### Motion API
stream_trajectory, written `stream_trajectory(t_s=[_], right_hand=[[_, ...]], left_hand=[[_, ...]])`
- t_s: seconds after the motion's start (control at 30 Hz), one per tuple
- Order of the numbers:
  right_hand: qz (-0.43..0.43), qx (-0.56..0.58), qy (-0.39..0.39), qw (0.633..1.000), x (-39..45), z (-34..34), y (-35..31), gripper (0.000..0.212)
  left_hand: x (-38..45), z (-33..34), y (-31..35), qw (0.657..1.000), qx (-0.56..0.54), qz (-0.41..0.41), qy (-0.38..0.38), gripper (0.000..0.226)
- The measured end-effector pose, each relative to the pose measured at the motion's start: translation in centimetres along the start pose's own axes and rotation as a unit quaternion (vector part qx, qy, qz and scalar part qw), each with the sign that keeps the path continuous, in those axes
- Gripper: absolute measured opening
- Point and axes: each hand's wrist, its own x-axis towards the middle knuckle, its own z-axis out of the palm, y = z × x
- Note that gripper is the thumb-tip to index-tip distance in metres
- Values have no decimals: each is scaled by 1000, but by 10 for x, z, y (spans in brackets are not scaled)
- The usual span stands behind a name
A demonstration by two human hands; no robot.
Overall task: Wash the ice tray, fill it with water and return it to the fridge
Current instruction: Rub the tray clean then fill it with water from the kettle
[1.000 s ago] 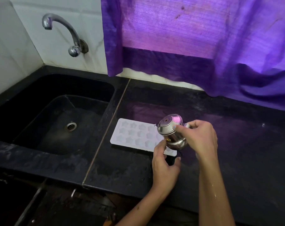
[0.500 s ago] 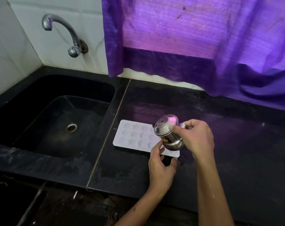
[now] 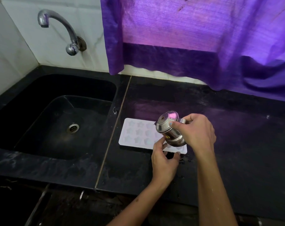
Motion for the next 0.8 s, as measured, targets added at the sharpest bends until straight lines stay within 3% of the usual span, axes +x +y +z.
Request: stream_trajectory(t_s=[0.8], right_hand=[[11,48,-14,999,6,-5,-8,30]], left_hand=[[5,-13,13,1000,10,14,-13,60]])
